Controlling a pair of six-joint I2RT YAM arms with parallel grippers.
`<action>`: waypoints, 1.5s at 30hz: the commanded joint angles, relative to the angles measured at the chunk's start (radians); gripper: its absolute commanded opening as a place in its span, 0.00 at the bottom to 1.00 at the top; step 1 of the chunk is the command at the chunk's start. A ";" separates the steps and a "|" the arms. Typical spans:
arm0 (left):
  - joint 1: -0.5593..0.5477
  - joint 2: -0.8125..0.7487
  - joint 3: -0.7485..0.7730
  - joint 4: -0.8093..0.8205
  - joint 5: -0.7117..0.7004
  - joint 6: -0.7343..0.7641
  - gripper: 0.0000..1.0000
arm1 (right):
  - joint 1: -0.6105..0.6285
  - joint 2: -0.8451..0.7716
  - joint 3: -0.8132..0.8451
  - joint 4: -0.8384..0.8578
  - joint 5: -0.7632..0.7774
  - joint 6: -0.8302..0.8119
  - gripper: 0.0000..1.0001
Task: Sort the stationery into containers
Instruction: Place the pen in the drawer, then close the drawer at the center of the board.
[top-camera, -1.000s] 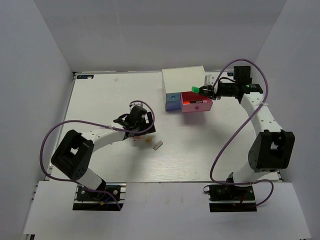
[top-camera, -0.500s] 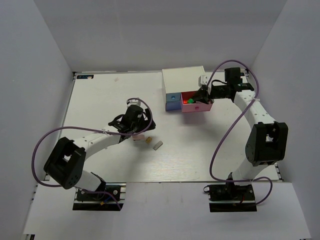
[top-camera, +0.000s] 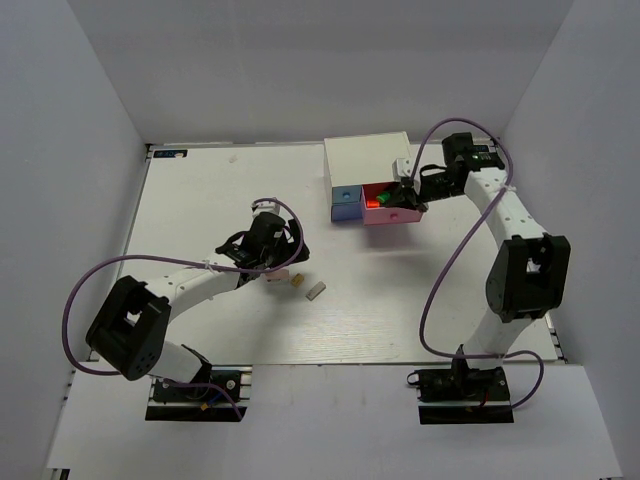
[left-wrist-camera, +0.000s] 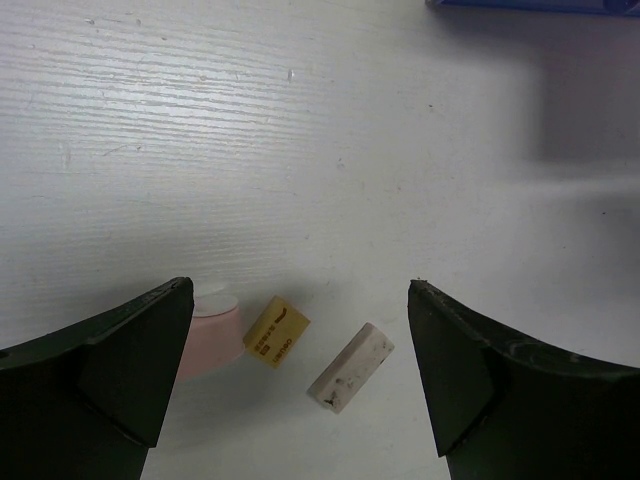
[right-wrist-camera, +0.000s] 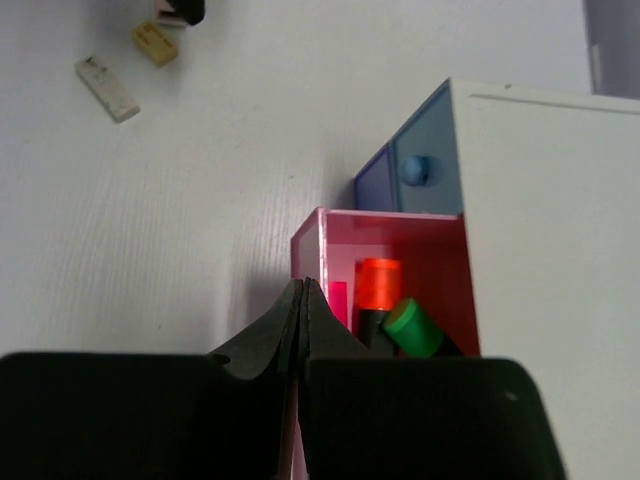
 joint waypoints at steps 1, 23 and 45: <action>0.004 -0.046 -0.001 0.021 -0.016 0.010 0.97 | 0.021 0.060 0.067 -0.209 0.053 -0.145 0.00; 0.004 -0.046 -0.001 0.021 -0.026 0.010 0.97 | 0.112 -0.028 -0.208 0.573 0.429 0.368 0.00; -0.019 0.059 0.104 0.343 0.145 0.160 0.56 | 0.181 -0.030 -0.284 0.822 0.633 0.499 0.00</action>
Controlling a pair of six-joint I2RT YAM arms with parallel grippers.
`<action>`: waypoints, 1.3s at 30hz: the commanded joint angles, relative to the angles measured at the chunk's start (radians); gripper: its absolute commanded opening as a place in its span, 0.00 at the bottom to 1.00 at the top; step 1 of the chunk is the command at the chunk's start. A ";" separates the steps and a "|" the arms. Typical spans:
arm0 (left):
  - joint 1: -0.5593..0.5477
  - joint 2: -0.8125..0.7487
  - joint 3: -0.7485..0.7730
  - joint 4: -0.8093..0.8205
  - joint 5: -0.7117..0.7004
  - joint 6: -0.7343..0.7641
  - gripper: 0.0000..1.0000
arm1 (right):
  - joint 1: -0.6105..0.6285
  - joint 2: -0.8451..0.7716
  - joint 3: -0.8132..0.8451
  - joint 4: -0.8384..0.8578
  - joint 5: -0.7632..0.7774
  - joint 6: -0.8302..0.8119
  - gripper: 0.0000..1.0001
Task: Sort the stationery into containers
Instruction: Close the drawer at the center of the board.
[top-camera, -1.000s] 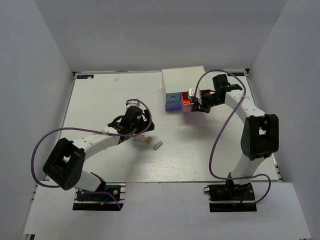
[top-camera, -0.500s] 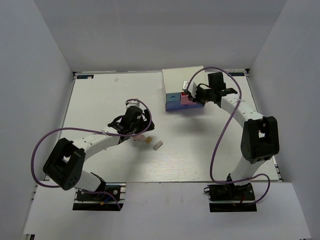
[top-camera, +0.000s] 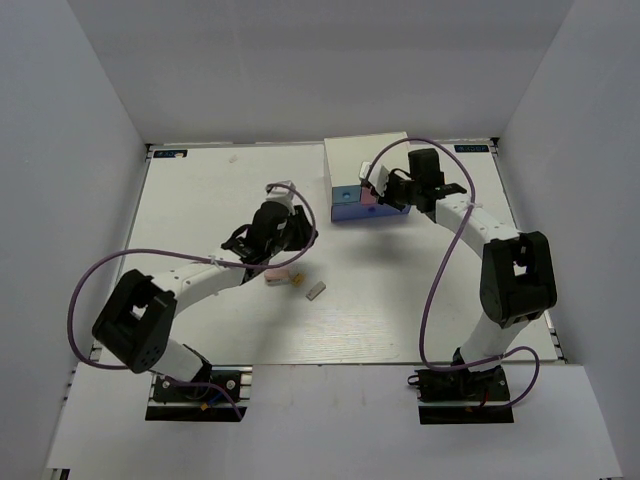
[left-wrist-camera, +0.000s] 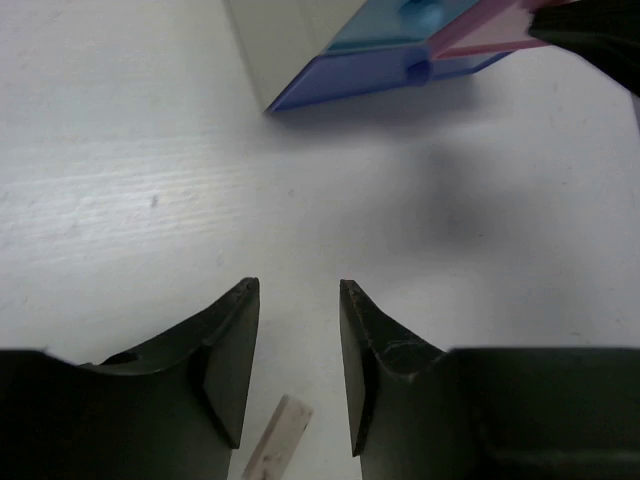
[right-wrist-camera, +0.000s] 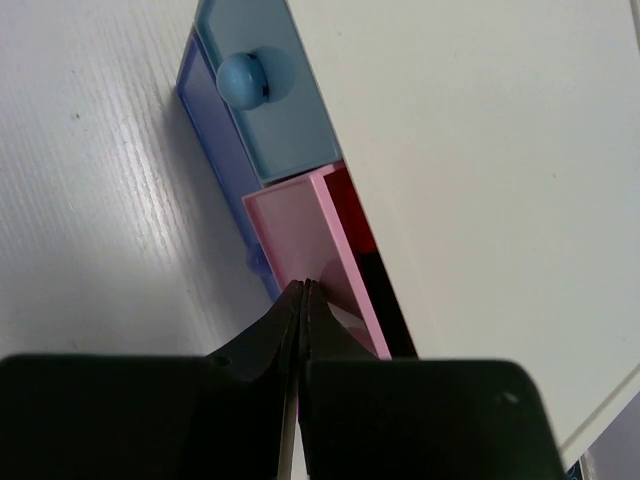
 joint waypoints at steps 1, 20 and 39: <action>-0.013 0.069 0.119 0.106 0.110 0.099 0.45 | 0.001 -0.024 -0.001 0.084 0.040 0.022 0.00; -0.061 0.287 0.369 0.087 0.138 0.152 0.63 | -0.007 -0.116 -0.084 0.089 -0.104 0.070 0.40; -0.058 -0.027 0.026 -0.032 -0.095 0.043 0.60 | 0.027 -0.172 -0.237 0.218 -0.289 0.746 0.55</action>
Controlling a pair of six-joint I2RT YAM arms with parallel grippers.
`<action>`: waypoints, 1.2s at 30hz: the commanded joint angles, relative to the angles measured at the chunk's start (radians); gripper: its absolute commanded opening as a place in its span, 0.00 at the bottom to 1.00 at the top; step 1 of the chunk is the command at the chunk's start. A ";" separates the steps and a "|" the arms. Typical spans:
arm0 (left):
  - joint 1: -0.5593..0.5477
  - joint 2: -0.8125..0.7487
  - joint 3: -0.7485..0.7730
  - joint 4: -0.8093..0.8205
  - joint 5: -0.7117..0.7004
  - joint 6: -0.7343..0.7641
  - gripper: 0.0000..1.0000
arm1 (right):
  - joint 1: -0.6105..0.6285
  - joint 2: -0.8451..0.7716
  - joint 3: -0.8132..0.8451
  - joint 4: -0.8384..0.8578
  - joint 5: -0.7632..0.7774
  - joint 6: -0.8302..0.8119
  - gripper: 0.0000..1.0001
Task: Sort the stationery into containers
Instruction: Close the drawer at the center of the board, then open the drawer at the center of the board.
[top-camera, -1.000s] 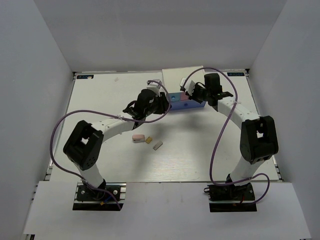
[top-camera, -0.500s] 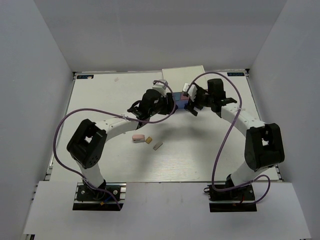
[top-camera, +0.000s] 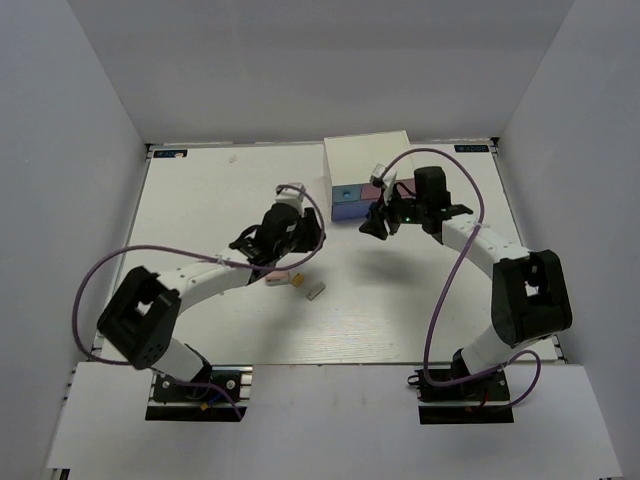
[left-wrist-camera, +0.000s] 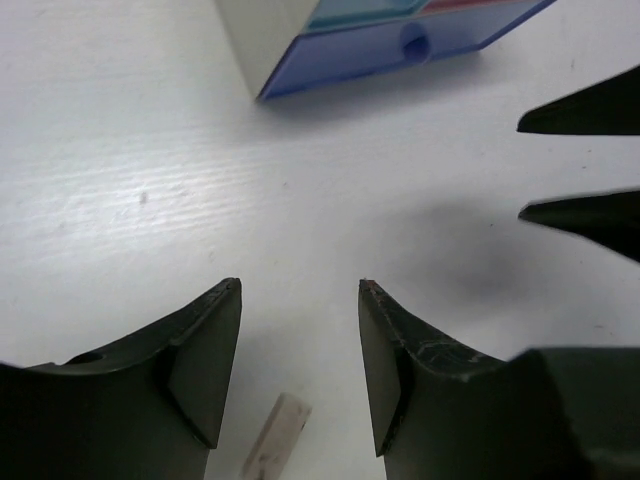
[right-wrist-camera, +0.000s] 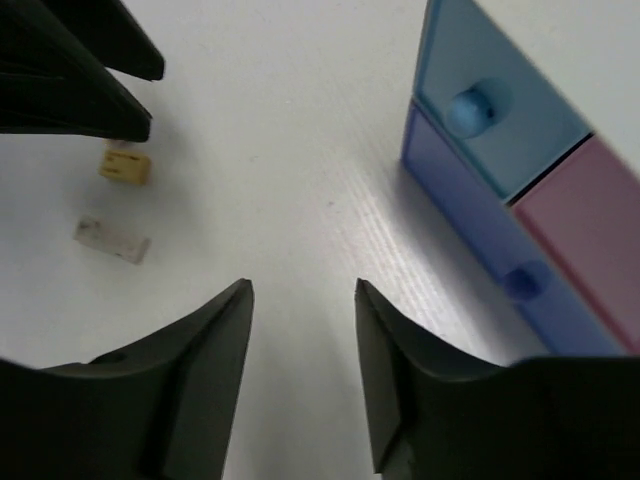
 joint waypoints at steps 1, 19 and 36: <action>0.003 -0.128 -0.082 -0.031 -0.082 -0.048 0.60 | 0.026 -0.035 -0.040 0.127 0.012 0.217 0.49; 0.003 -0.336 -0.215 -0.100 -0.187 -0.101 0.63 | 0.120 0.015 -0.045 0.403 0.509 0.990 0.55; 0.003 -0.377 -0.234 -0.139 -0.205 -0.119 0.63 | 0.133 0.158 0.064 0.414 0.584 1.077 0.48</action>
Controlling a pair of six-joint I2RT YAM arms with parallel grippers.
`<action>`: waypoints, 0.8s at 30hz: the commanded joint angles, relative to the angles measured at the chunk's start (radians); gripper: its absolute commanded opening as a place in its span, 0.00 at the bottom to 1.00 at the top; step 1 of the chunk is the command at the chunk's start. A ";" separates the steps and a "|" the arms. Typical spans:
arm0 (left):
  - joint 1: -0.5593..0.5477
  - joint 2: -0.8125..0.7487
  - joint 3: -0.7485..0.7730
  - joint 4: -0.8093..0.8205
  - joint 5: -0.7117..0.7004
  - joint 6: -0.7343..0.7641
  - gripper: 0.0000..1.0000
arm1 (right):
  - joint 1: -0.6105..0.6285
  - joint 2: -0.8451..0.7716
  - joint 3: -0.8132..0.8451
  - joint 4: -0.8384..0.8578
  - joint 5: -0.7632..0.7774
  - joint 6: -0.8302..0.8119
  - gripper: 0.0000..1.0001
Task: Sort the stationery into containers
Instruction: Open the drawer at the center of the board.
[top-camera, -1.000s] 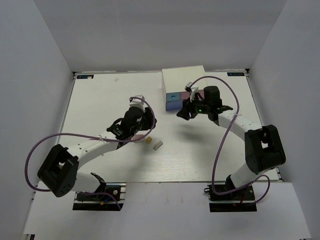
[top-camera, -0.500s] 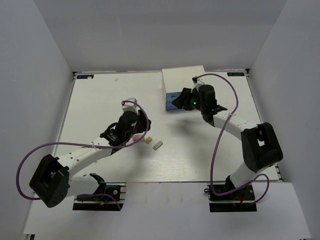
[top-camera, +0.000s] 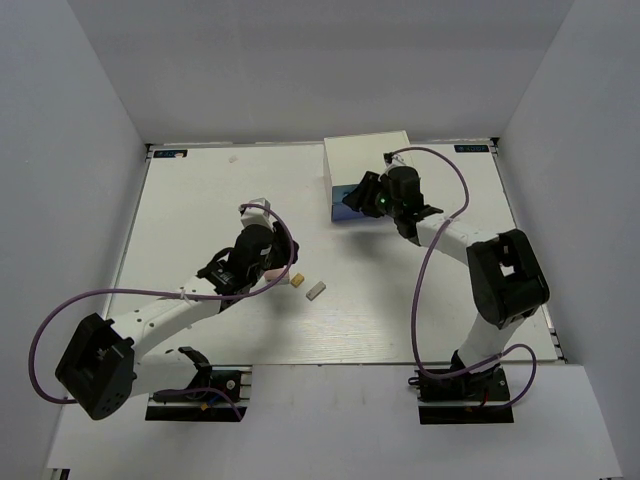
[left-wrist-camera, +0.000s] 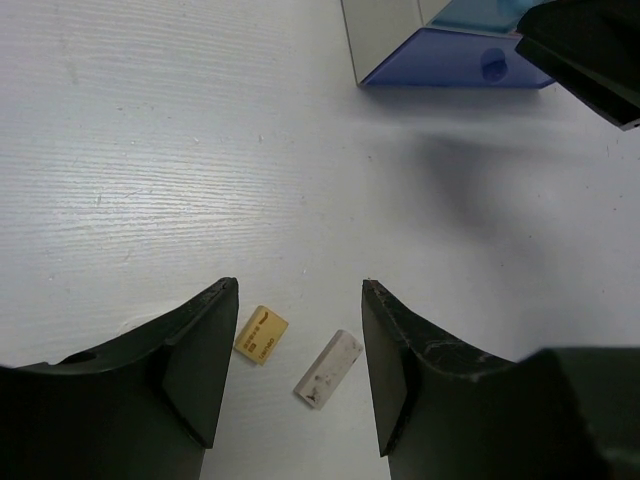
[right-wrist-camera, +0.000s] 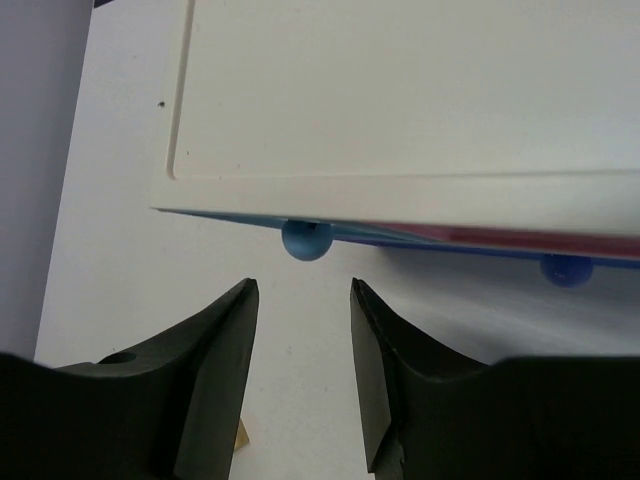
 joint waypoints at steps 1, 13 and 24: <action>0.002 -0.033 -0.009 -0.009 -0.017 -0.006 0.63 | 0.003 0.018 0.054 0.062 0.025 0.030 0.48; 0.002 -0.033 -0.018 -0.027 -0.026 -0.015 0.63 | 0.003 0.066 0.069 0.085 0.047 0.057 0.44; 0.002 -0.052 -0.027 -0.046 -0.036 -0.033 0.63 | 0.001 0.088 0.080 0.142 0.042 0.065 0.40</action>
